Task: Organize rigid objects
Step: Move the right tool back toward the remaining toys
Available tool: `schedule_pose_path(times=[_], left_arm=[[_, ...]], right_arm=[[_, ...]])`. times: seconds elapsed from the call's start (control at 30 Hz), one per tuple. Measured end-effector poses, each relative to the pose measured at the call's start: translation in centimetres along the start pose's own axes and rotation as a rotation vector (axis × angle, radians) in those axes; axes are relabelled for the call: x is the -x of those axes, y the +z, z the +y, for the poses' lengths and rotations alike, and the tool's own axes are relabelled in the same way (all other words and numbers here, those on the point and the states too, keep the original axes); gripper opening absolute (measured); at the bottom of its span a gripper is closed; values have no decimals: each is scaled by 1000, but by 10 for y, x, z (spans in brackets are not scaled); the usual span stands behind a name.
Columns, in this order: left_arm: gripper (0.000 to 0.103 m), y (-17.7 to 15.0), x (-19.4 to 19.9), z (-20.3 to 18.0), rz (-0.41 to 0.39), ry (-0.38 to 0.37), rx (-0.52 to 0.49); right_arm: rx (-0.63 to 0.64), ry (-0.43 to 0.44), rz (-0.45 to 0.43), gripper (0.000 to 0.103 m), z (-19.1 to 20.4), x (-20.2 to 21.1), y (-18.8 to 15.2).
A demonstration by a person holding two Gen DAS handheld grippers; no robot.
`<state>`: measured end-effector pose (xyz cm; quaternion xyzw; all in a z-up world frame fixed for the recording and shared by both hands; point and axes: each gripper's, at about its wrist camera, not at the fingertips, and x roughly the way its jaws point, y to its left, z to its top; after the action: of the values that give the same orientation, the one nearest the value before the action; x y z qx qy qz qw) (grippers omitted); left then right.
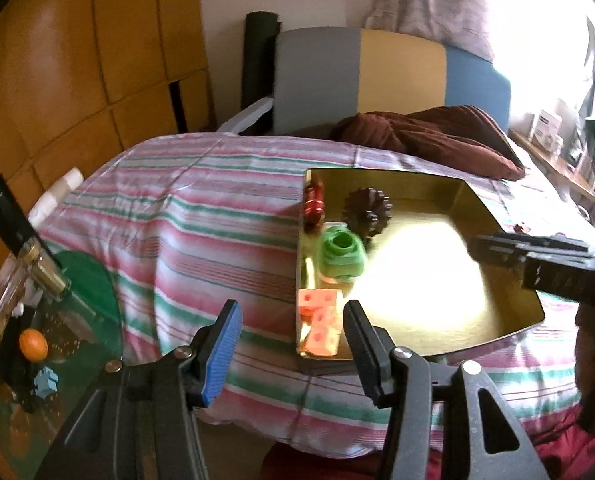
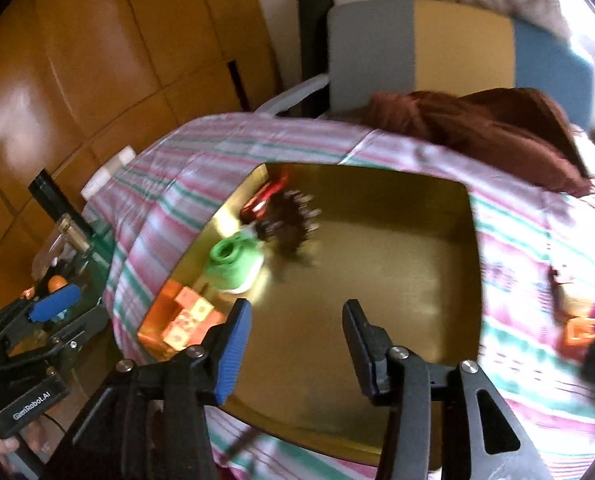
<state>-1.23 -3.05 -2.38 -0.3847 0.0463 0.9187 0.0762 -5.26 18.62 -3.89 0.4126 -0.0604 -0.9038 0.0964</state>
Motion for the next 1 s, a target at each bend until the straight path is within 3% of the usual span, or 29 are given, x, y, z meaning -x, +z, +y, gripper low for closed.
schedule_pose_path(times=[0.33,0.57,0.63,0.83,1.0], left_arm=[[53,6,0,-42,20,-79,-94],[53,11,-1,-78,3,-74,-203],[53,13,-1,-89,-1,-77,-232],[53,19,-6,-124,7,-100,-316],[53,30,-13,-157,27,-170,-366]], right_arm=[[-111,-153,-102,57,-85,54,-4],[-199,-319,-154,67,-163,90,-9],[-251,-403,-175,73,-195,100,-15],[-482,-587,-208,73,-283,121,-56],[-720,-590,-217,73,-325,136,-78]])
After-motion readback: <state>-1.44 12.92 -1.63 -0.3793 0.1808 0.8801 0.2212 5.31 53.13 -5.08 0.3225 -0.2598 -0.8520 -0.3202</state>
